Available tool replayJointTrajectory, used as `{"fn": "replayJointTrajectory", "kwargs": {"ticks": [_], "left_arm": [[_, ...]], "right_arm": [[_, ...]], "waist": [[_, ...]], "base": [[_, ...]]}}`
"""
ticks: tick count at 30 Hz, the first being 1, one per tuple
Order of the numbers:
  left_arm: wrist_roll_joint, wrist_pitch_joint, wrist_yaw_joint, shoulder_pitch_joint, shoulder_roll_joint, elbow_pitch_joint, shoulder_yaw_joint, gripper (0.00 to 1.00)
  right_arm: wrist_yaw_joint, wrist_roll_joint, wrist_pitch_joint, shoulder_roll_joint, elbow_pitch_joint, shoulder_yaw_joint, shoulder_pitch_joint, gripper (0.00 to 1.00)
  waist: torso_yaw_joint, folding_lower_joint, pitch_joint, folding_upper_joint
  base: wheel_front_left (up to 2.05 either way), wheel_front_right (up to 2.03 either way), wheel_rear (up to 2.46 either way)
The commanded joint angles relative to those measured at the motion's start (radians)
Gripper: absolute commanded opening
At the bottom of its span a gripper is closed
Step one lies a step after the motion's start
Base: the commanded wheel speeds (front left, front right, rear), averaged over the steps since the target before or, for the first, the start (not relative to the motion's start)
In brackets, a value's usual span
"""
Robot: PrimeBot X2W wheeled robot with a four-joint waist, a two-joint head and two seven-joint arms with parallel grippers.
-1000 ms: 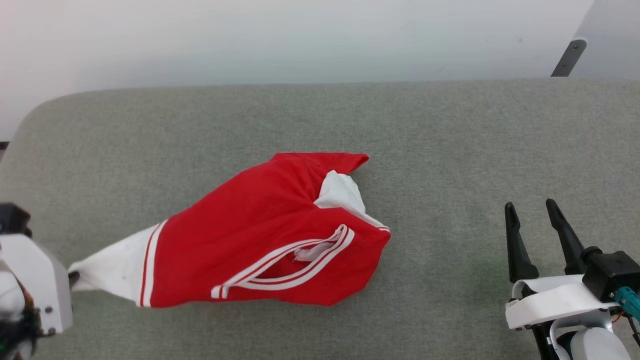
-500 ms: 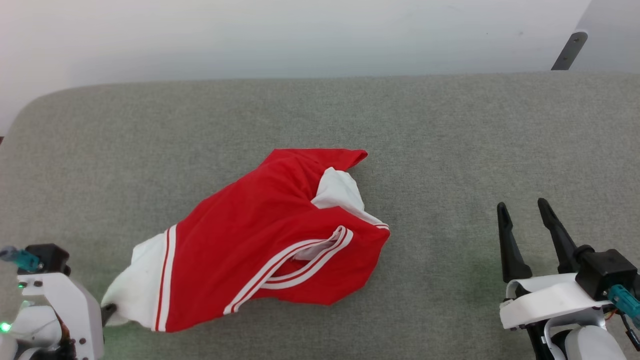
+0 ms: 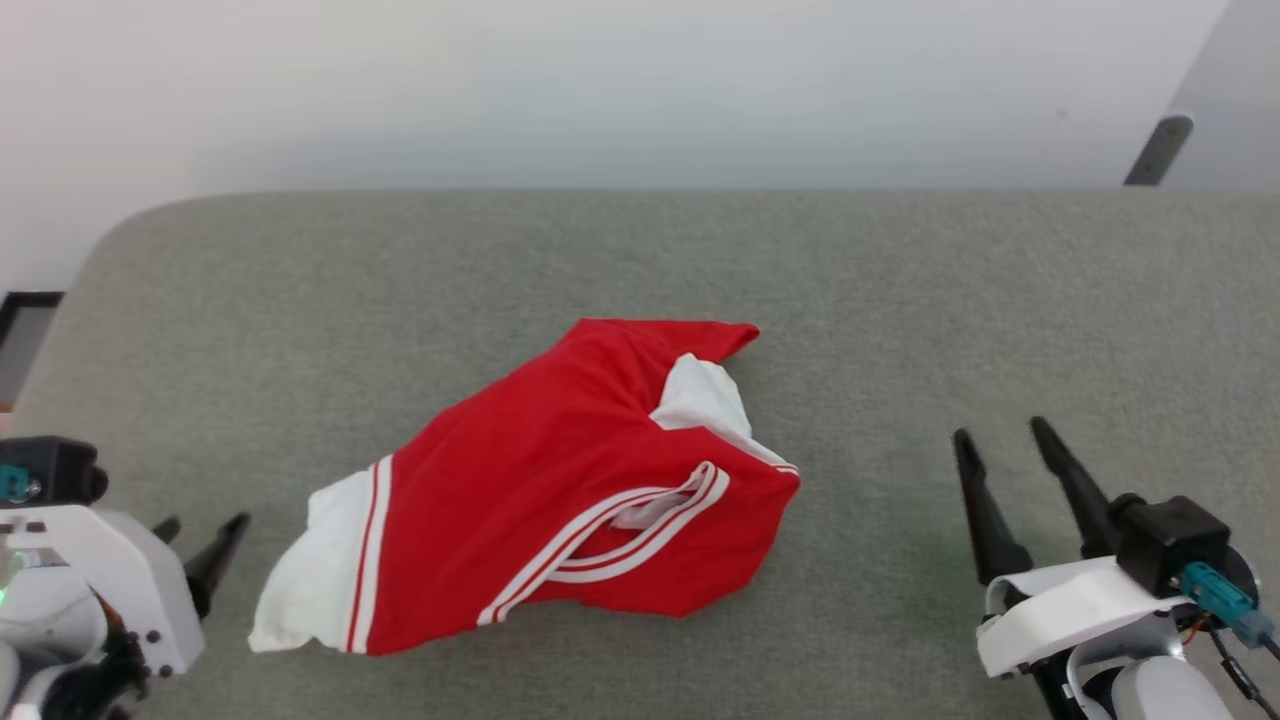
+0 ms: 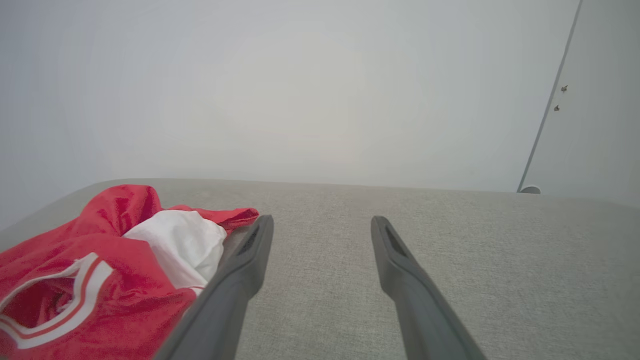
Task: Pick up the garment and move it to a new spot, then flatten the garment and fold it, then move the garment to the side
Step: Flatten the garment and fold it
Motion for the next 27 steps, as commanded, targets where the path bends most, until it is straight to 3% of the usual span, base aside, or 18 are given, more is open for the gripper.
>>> {"fn": "replayJointTrajectory", "kwargs": {"ticks": [1, 18, 27], "left_arm": [[0.017, -0.037, 0.007, 0.016, -0.012, -0.019, 0.007, 1.00], [0.123, -0.592, -0.017, 0.165, -0.178, -0.077, 0.088, 1.00], [0.170, -0.739, -0.028, 0.214, -0.278, -0.045, 0.093, 1.00]], "right_arm": [[0.000, 0.012, 0.012, -0.008, 0.001, 0.016, 0.005, 1.00], [0.000, 0.170, 0.264, -0.123, -0.001, 0.203, -0.083, 1.00], [0.000, 0.232, 0.418, -0.189, 0.036, 0.268, -0.180, 1.00]], "waist": [[0.023, 0.0000, -0.024, 0.0000], [0.157, 0.0000, -0.092, 0.0000], [0.245, 0.0000, -0.071, 0.0000]], "base": [[0.00, 0.00, 0.00], [0.00, 0.00, 0.00], [0.00, 0.00, 0.00]]}}
